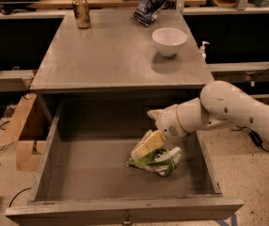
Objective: Place green jalapeno chip bag into top drawer
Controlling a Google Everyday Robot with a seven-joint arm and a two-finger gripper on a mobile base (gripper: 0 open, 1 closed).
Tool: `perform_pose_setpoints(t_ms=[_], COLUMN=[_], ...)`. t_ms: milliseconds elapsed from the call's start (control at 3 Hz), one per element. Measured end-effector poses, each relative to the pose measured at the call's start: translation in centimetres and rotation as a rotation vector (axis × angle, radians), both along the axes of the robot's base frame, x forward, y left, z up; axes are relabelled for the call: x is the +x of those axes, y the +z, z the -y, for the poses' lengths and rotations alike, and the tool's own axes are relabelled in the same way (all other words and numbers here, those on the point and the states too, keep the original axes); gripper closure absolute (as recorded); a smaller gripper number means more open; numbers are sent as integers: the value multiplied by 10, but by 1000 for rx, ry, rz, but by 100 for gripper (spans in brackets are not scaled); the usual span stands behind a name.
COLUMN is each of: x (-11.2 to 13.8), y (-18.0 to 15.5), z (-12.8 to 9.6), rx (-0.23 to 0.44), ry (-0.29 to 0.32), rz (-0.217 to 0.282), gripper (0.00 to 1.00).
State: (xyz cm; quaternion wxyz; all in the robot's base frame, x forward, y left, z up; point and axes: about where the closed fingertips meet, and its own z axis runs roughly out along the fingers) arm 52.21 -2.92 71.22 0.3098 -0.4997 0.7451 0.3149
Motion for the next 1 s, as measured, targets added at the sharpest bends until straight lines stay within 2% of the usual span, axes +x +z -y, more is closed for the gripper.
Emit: perform_pose_setpoints(t_ms=[333, 667, 1000], x=[6, 7, -8], y=[27, 81, 137], z=[3, 22, 49], rx=[2, 4, -4], ry=[70, 161, 188], rz=[26, 73, 149], gripper=[0, 0, 0])
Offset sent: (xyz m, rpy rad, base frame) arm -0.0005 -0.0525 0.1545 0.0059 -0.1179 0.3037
